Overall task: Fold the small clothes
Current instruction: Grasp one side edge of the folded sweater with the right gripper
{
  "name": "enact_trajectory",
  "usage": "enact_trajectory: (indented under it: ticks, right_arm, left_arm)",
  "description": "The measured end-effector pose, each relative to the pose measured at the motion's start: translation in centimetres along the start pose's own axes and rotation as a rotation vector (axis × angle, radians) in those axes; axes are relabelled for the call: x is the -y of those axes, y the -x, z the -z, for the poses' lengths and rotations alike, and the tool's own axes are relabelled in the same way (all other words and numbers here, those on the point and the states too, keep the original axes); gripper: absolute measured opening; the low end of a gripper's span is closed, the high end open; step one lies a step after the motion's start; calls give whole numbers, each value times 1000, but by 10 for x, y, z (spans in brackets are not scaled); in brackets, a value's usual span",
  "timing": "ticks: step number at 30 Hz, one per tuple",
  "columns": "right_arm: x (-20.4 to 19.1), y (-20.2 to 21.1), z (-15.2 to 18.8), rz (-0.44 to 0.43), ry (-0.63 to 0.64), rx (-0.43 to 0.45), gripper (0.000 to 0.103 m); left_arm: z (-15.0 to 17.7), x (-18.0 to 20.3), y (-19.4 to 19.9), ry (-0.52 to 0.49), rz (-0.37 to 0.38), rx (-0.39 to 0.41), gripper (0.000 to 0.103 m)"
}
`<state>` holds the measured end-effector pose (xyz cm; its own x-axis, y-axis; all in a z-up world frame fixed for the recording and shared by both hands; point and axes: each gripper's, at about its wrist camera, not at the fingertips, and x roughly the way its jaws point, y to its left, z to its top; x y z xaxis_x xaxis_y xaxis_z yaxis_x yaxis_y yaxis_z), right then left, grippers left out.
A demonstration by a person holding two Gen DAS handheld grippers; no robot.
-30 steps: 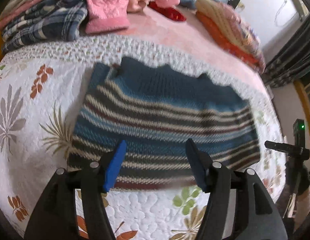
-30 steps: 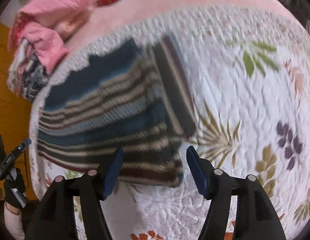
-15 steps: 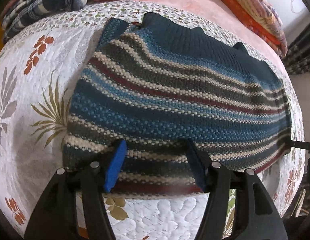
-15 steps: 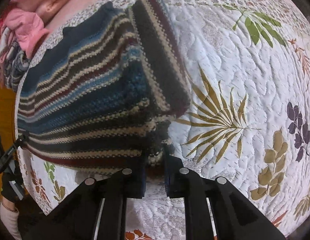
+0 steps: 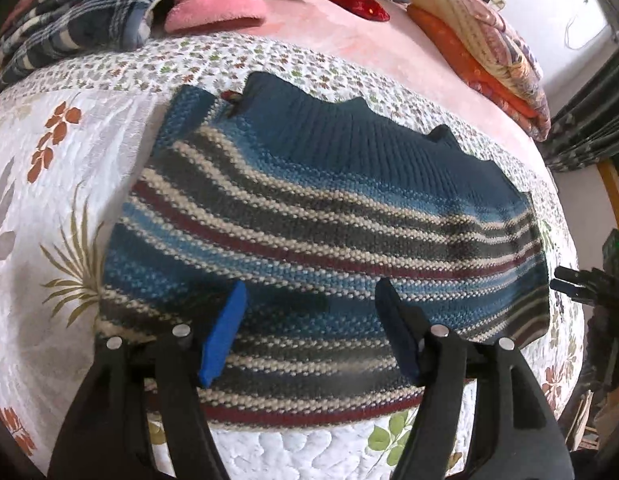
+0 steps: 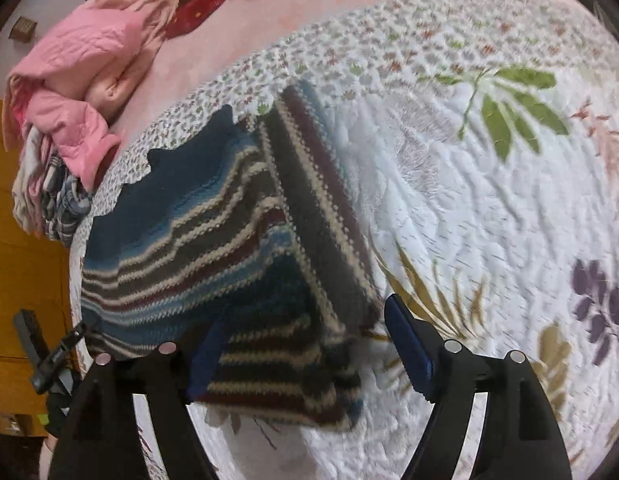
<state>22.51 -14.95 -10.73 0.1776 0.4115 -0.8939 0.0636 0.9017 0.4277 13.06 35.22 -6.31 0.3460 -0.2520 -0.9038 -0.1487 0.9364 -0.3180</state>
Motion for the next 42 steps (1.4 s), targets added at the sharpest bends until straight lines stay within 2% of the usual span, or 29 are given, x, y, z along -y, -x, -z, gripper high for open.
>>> enact_trajectory:
  ticks: [8, 9, 10, 12, 13, 29, 31, 37, 42]
  right_arm:
    - [3, -35, 3, 27, 42, -57, 78]
    - [2, -35, 5, 30, 56, -51, 70]
    - [0, -35, 6, 26, 62, -44, 58]
    - [0, -33, 6, -31, 45, -40, 42]
    - [-1, -31, 4, -40, 44, -38, 40]
    - [0, -28, 5, -25, 41, -30, 39]
    - [-5, -23, 4, -34, 36, -16, 36]
    - [-49, 11, 1, -145, 87, 47, 34]
    - [-107, 27, 6, -180, 212, 55, 33]
  left_arm:
    - [3, -5, -7, -7, -7, -7, 67]
    - [2, -5, -8, -6, -6, -7, 68]
    - [3, -5, -8, -5, -6, -8, 68]
    - [3, -5, -9, -6, -4, -8, 68]
    - [3, -5, -9, -5, -3, -8, 69]
    - [3, -8, -9, -4, 3, -12, 69]
    - [3, -9, -9, 4, 7, -11, 69]
    - [-4, -10, 3, 37, 47, 12, 69]
    - [-9, -15, 14, 54, 74, 31, 69]
